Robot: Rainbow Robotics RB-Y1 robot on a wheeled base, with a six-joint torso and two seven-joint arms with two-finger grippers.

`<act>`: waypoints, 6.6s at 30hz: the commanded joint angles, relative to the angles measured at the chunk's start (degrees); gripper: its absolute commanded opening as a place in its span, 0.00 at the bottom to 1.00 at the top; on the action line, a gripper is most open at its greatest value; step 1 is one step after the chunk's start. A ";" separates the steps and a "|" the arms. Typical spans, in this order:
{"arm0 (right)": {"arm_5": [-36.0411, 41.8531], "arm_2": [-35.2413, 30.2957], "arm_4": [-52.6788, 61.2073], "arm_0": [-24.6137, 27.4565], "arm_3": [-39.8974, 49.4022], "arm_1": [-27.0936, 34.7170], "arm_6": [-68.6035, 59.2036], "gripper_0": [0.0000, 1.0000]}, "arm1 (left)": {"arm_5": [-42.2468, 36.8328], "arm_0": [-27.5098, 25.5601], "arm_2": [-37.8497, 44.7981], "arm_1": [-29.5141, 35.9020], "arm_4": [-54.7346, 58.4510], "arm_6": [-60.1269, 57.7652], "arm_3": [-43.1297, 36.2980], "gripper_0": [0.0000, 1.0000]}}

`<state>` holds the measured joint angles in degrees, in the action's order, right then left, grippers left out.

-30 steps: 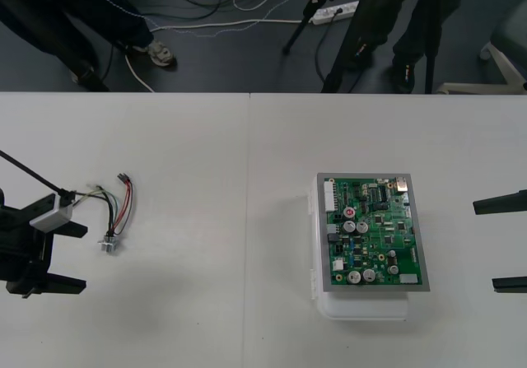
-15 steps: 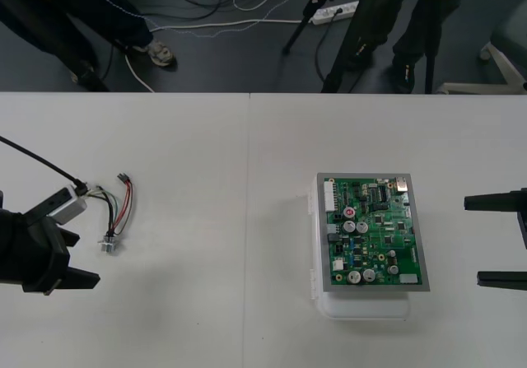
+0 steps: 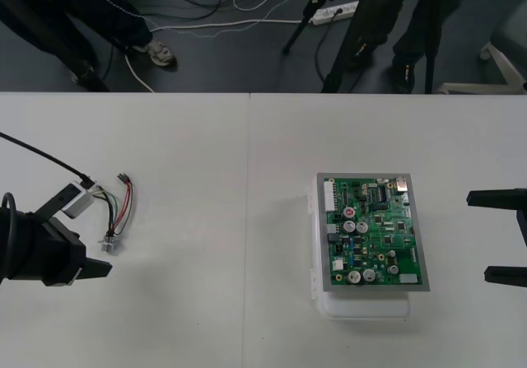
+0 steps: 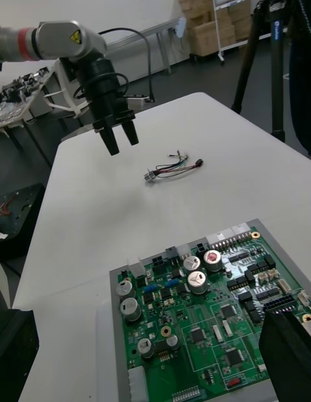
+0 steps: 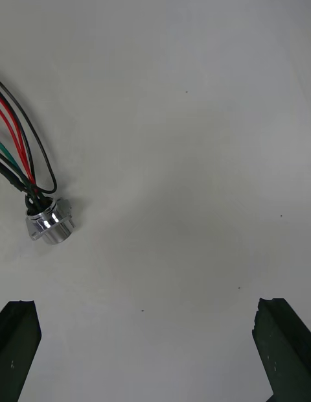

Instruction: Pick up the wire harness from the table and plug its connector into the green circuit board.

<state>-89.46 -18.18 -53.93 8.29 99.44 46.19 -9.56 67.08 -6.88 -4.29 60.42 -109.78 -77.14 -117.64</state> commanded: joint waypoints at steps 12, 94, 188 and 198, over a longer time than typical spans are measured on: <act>-0.54 1.84 4.10 -6.36 -4.70 -0.39 6.22 1.00 | 9.12 0.73 4.21 -14.63 -16.78 -1.70 -1.62 0.83; -0.54 8.51 10.07 -4.51 -3.64 4.70 21.60 1.00 | 11.76 12.07 12.82 -39.86 -44.38 -2.75 17.89 0.79; -0.54 7.37 10.25 -2.23 -0.57 4.70 22.92 1.00 | 9.74 15.23 10.88 -39.59 -44.20 0.15 23.78 0.00; -0.54 7.37 11.04 -2.31 -0.48 4.70 23.45 1.00 | 9.74 14.97 12.12 -38.98 -40.95 4.19 23.69 0.00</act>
<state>-89.50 -8.87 -43.62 5.08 97.27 48.72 10.27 78.11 6.50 6.89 21.38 -152.65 -78.74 -93.52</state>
